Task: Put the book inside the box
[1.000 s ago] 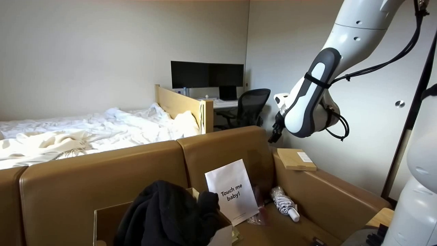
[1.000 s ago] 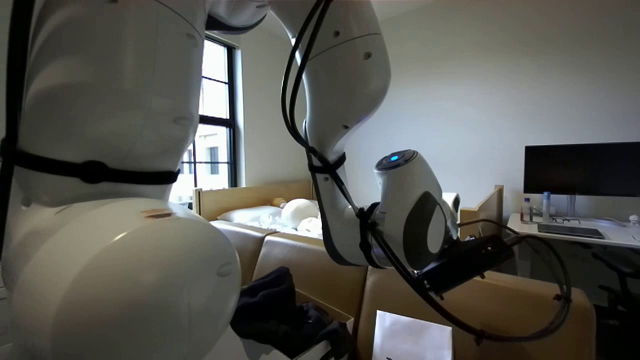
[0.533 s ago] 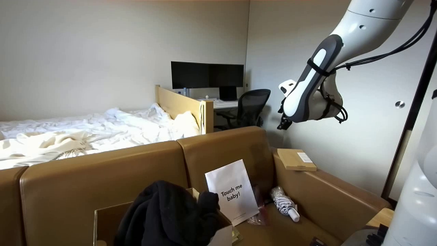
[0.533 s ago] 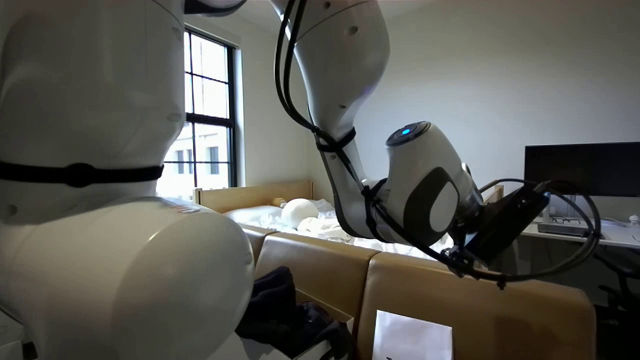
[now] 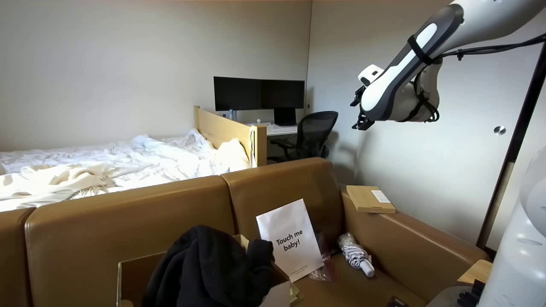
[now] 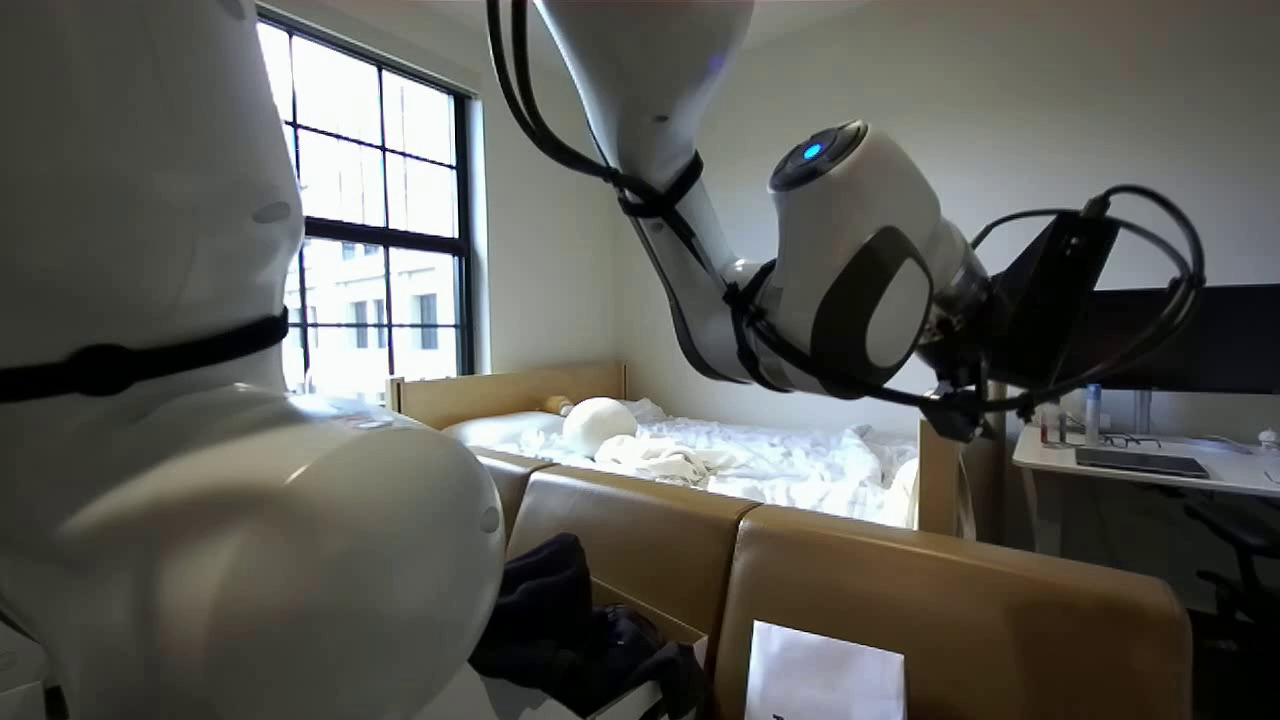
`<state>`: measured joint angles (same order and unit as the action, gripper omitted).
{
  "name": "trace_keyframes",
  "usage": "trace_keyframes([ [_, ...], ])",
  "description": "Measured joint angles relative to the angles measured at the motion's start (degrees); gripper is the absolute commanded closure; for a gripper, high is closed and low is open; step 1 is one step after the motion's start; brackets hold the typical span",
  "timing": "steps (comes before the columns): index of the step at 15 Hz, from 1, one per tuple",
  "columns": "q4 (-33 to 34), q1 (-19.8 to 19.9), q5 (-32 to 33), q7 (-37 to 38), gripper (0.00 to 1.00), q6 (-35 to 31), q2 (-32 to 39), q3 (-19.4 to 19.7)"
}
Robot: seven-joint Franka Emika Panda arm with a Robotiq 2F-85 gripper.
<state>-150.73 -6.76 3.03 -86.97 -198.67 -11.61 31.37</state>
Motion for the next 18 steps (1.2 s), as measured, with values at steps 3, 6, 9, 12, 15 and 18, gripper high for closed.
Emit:
trace_keyframes([
  [3,-0.7,10.5,-1.7,-9.4,0.0,0.7,-3.5,-5.7],
  [6,-4.1,24.4,-9.1,-20.0,0.0,0.9,-3.4,-13.3],
  [9,-9.1,34.4,-14.3,-24.5,0.0,0.9,-2.8,-20.2],
  [12,-9.4,35.0,-14.6,-24.5,0.0,0.9,-2.7,-21.3],
  [15,-9.2,34.6,-14.6,-24.3,0.0,1.0,-2.4,-21.3],
  [18,-9.5,34.3,-14.6,-25.0,0.0,1.4,2.9,-23.0],
])
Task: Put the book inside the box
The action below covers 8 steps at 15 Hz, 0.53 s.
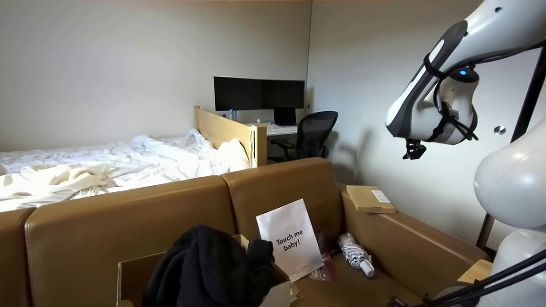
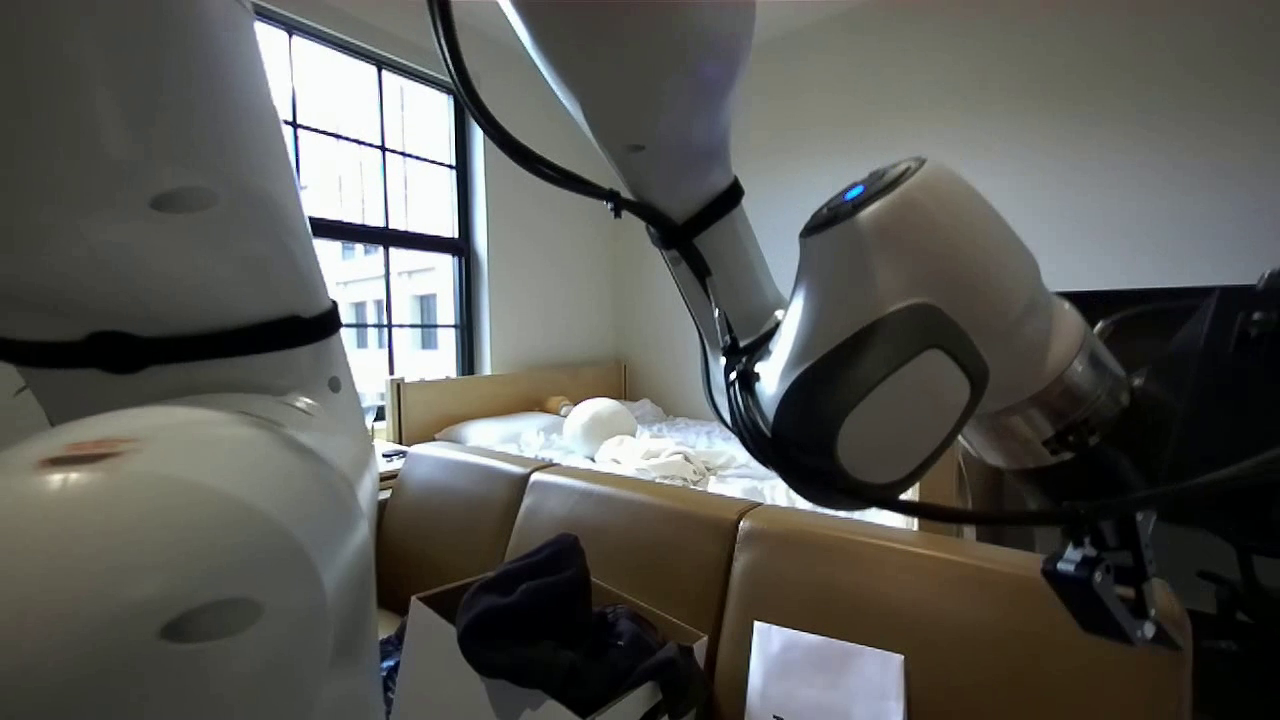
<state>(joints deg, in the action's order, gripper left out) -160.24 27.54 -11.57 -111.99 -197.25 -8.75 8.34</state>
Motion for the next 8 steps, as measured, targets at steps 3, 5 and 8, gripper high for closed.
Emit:
trace_keyframes([
  [3,0.2,-1.4,-2.9,0.1,0.0,-0.6,8.2,-2.0],
  [5,0.2,-2.9,-8.1,0.1,0.0,-0.5,12.1,-3.8],
  [8,0.6,-6.5,-14.4,0.4,0.0,-0.6,15.8,-5.7],
])
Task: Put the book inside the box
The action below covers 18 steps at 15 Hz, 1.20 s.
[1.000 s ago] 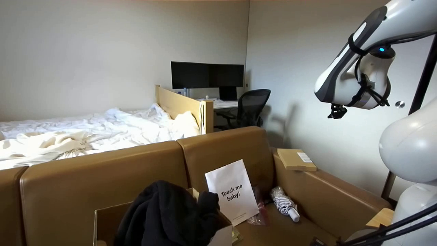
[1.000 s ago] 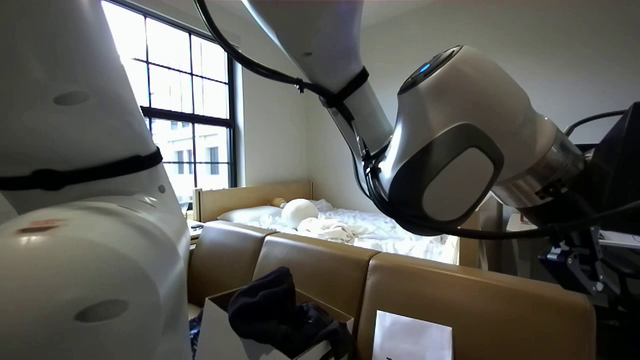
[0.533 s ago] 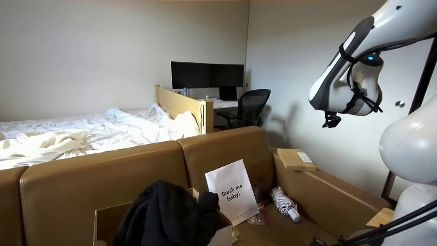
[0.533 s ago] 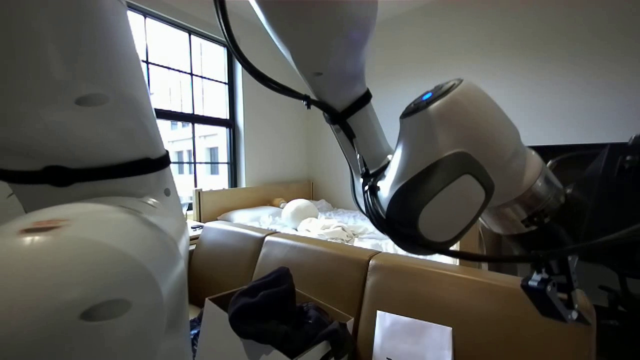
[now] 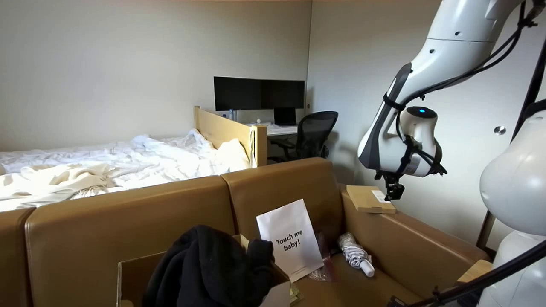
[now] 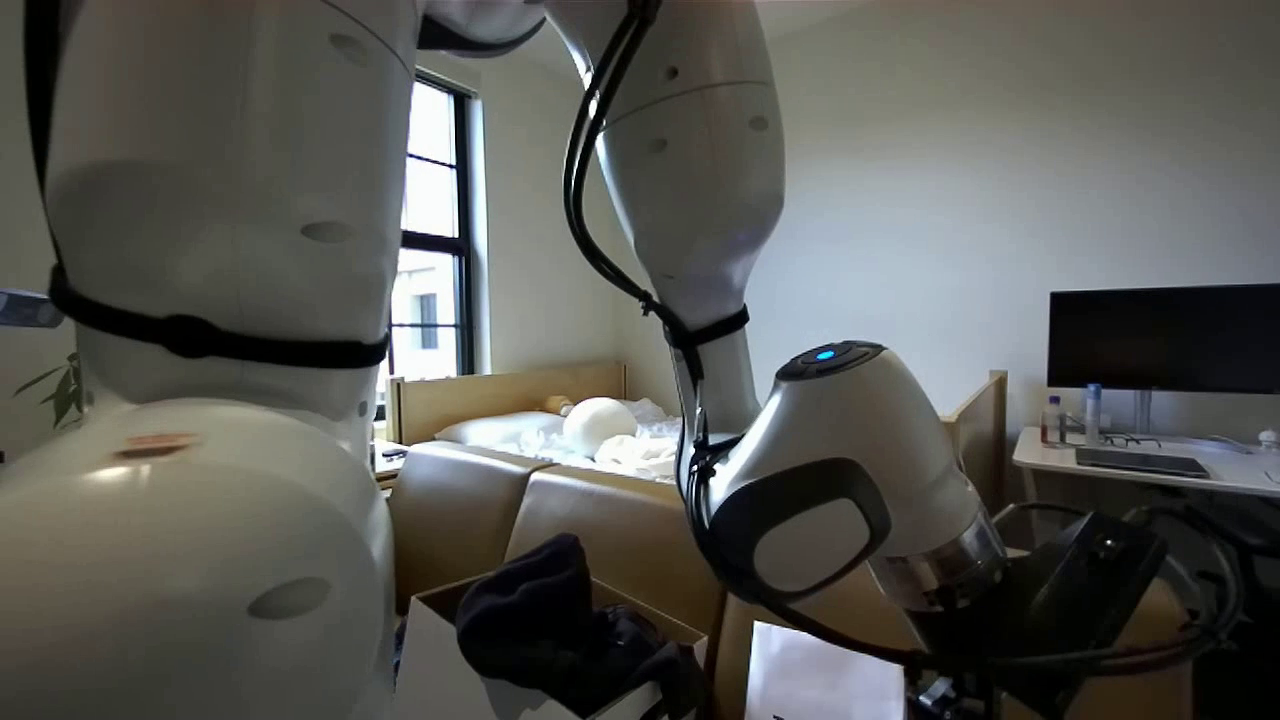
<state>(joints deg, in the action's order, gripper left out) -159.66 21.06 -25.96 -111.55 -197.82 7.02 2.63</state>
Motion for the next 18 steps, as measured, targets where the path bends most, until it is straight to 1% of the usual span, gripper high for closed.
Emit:
trace_keyframes([
  [2,0.3,-1.0,-1.0,0.0,0.0,0.0,0.1,-0.2],
  [6,0.4,-1.0,-1.0,0.1,0.0,0.0,0.1,-0.1],
  [9,0.9,-0.7,0.7,2.5,0.0,0.0,0.0,-0.5],
  [10,1.2,-1.4,3.7,5.2,0.0,0.0,-0.1,0.6],
  [11,1.4,-2.6,7.3,8.2,0.0,0.0,-0.4,2.6],
  [13,1.6,-4.1,13.3,12.0,0.0,0.0,-0.9,6.3],
  [14,1.7,-3.9,14.4,12.3,0.0,0.0,-1.0,7.3],
  [18,1.7,-3.2,14.5,8.9,0.0,0.1,-0.6,12.3],
])
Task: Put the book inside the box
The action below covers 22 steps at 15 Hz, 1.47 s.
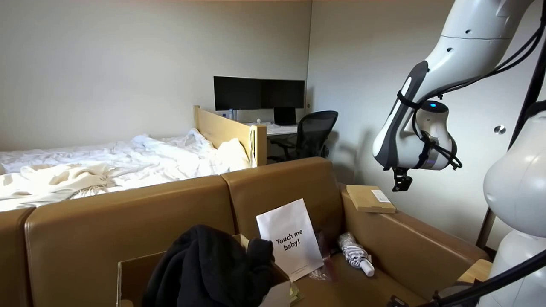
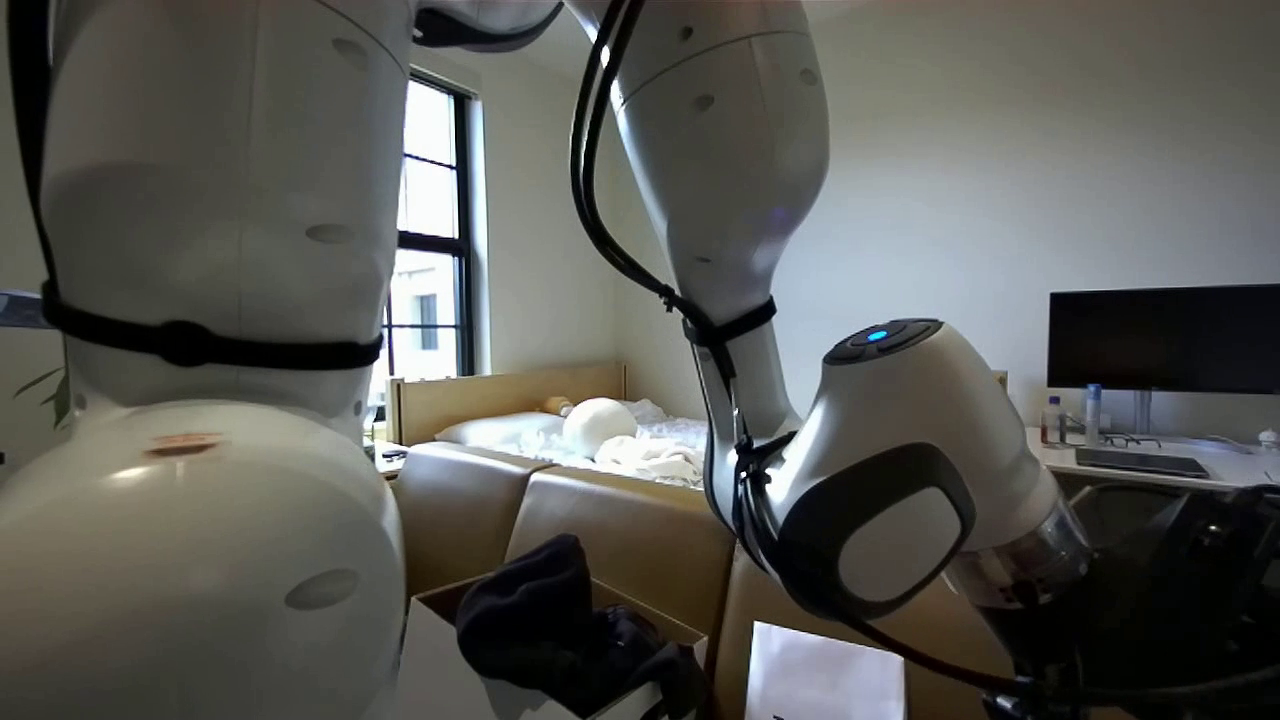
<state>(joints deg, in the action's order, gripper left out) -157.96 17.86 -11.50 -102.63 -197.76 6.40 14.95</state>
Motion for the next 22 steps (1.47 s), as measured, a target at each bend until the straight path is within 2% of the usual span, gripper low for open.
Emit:
trace_keyframes([
  [3,-0.6,0.5,0.2,-0.2,0.0,0.0,1.0,1.6],
  [11,0.2,-0.6,0.3,-0.2,0.0,0.0,1.3,0.5],
  [16,9.0,-7.8,-3.6,-0.1,0.0,0.0,7.5,2.0],
  [20,22.7,-15.6,-8.0,2.4,0.0,0.0,17.1,6.8],
  [22,27.0,-20.8,-12.1,2.7,0.0,-0.1,23.6,11.2],
])
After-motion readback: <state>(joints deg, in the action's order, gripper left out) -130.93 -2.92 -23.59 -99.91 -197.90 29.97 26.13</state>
